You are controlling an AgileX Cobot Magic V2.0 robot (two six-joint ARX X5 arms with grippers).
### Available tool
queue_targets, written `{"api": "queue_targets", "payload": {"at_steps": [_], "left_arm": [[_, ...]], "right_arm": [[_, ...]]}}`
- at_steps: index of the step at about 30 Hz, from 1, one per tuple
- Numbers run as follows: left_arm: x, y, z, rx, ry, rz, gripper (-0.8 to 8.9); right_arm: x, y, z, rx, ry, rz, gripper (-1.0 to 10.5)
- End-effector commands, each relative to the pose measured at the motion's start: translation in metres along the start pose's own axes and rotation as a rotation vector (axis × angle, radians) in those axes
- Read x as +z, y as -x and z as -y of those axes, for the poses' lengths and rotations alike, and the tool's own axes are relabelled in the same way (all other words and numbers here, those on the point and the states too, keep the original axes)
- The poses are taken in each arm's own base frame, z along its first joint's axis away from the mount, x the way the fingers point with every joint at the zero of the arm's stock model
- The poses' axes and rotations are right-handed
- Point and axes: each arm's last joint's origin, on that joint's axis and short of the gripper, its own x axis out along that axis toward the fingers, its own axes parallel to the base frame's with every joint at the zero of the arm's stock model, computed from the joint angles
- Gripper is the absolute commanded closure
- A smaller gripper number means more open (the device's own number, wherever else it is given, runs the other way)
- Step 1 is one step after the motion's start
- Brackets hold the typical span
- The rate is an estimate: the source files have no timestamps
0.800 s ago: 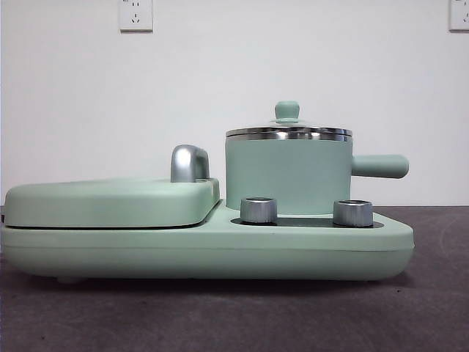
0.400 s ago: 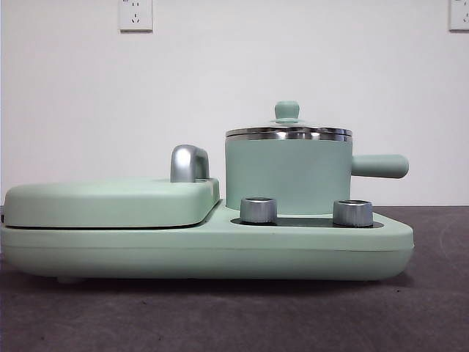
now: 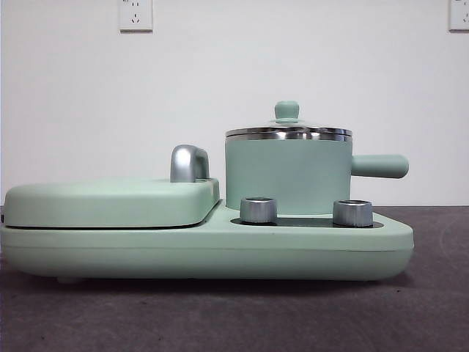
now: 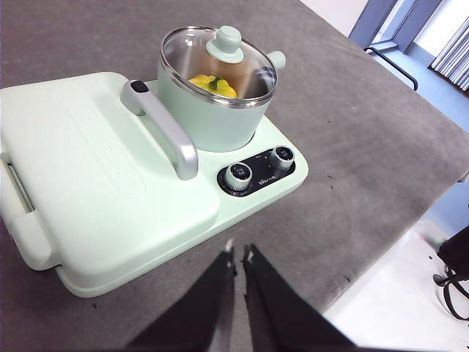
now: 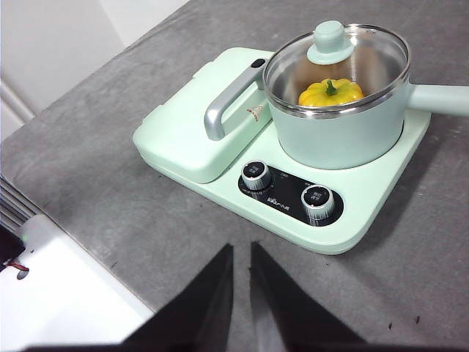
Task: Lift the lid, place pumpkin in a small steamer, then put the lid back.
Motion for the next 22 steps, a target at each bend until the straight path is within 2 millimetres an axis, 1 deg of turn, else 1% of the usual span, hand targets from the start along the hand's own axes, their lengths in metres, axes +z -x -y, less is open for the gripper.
{"api": "queue_targets", "payload": {"at_steps": [1,6,9,12,16,20,22], "left_arm": [[0.002,0.001,0.001,-0.008,-0.004,0.009,7.89],[-0.004,-0.001,-0.003,0.029,0.018,0.02,7.89],[-0.014,-0.008,-0.011,0.082,0.054,0.048,7.89],[-0.029,-0.02,-0.024,0.166,0.074,0.139,7.89],[-0.057,-0.039,-0.046,0.275,0.073,0.298,7.89],[-0.081,-0.054,-0.066,0.378,0.014,0.421,7.89],[-0.093,-0.062,-0.075,0.419,-0.014,0.453,7.89]], "right_arm": [[0.002,0.001,-0.001,0.01,0.015,0.014,9.1],[0.002,0.001,-0.001,0.01,0.015,0.014,9.1],[0.002,0.001,-0.001,0.01,0.015,0.015,9.1],[0.002,0.001,-0.001,0.01,0.015,0.015,9.1],[0.002,0.001,-0.001,0.009,0.015,0.015,9.1],[0.002,0.001,-0.001,0.01,0.015,0.015,9.1],[0.002,0.001,-0.001,0.01,0.015,0.015,9.1]]}}
